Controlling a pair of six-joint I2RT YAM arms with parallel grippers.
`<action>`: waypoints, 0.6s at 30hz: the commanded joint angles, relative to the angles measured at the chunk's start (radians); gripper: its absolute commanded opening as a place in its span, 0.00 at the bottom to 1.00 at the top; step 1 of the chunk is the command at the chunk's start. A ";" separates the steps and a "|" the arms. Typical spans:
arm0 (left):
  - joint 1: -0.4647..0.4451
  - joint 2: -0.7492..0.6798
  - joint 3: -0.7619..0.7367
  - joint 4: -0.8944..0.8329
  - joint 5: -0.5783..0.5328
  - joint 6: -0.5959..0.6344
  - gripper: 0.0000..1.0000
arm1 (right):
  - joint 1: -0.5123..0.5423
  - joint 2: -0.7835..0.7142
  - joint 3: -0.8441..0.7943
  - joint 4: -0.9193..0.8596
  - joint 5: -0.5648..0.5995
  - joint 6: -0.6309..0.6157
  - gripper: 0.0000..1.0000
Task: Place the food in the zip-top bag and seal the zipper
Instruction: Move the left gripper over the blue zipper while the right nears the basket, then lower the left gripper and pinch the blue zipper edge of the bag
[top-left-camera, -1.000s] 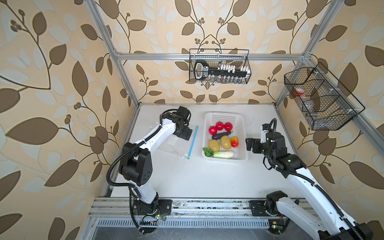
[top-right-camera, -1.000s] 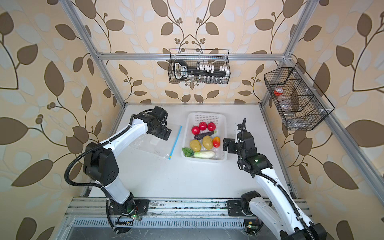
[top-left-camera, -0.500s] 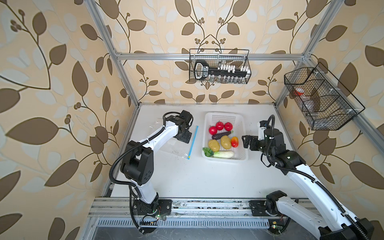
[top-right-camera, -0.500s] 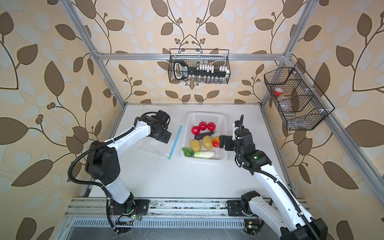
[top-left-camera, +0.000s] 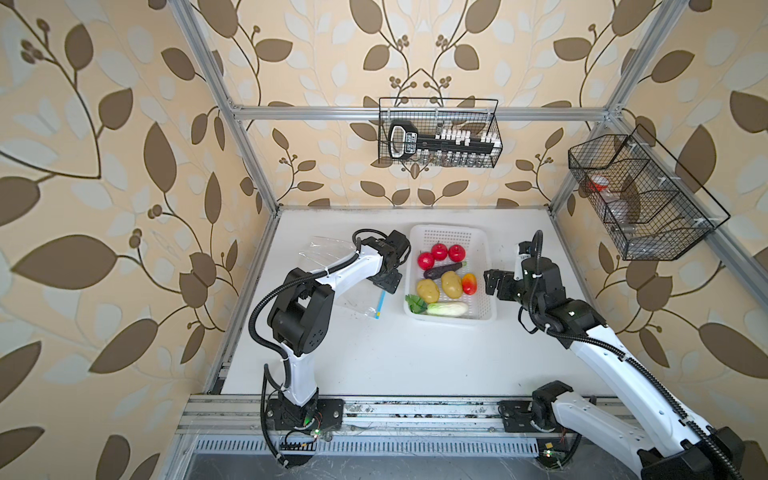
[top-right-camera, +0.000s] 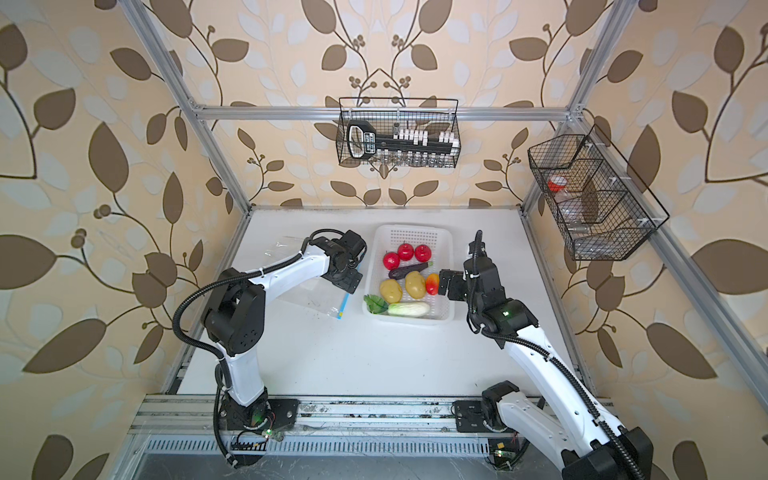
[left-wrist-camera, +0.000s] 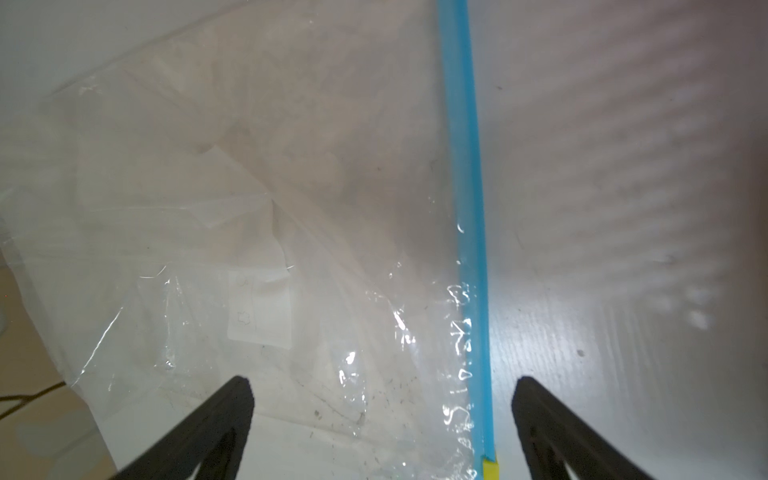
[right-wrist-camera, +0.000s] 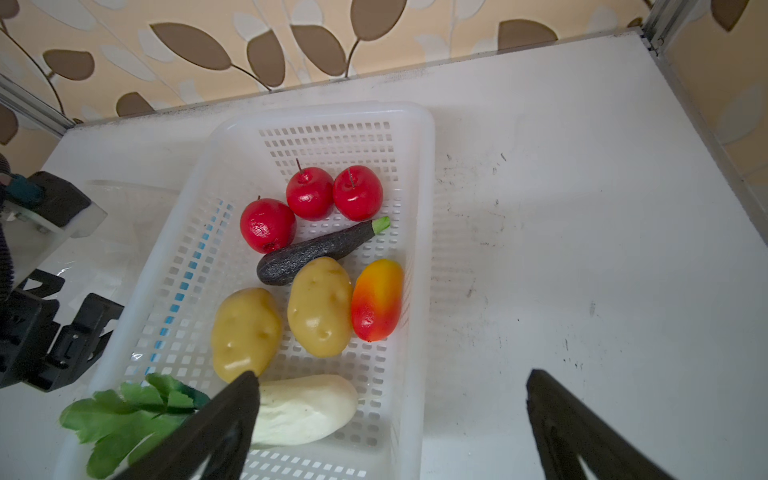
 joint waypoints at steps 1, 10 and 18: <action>0.002 0.028 0.034 0.020 -0.031 -0.026 0.99 | 0.005 0.001 -0.020 0.007 0.024 -0.007 1.00; -0.004 0.086 0.062 0.031 -0.004 -0.068 0.99 | 0.002 0.002 -0.036 0.009 0.030 -0.018 1.00; -0.023 0.139 0.040 0.065 -0.046 -0.056 0.99 | 0.003 -0.002 -0.054 0.023 0.024 -0.006 1.00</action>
